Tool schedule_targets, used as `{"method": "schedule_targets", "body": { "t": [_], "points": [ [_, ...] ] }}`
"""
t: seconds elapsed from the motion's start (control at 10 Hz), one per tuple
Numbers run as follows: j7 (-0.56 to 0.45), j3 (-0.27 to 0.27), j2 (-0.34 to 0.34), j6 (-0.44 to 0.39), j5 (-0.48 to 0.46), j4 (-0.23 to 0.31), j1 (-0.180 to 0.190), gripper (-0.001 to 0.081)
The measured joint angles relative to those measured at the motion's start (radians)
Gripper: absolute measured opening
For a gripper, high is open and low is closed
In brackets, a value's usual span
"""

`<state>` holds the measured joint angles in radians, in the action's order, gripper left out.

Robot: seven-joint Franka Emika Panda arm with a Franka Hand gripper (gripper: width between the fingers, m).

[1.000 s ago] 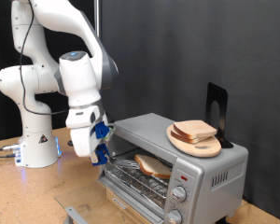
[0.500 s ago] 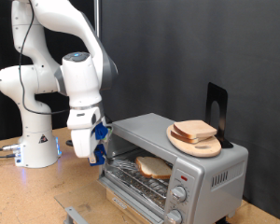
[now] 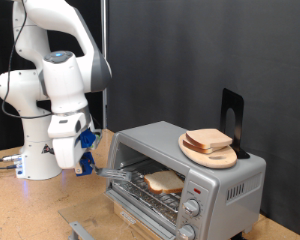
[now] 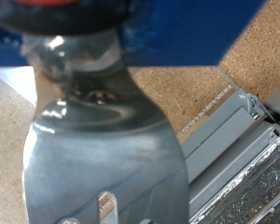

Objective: Make a piece of toast with the oven

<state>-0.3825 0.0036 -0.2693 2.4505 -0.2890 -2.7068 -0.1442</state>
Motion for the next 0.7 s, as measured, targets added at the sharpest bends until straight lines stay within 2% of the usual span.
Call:
{"method": "schedule_targets", "body": {
  "t": [0.2, 0.4, 0.7],
  "points": [
    [-0.023, -0.006, 0.002, -0.017, -0.019, 0.003, 0.001, 0.0489],
    [-0.112, -0.065, -0.016, -0.157, -0.089, 0.053, -0.001, 0.0489],
    [-0.153, -0.149, -0.056, -0.375, -0.116, 0.155, -0.010, 0.0489]
  ]
}}
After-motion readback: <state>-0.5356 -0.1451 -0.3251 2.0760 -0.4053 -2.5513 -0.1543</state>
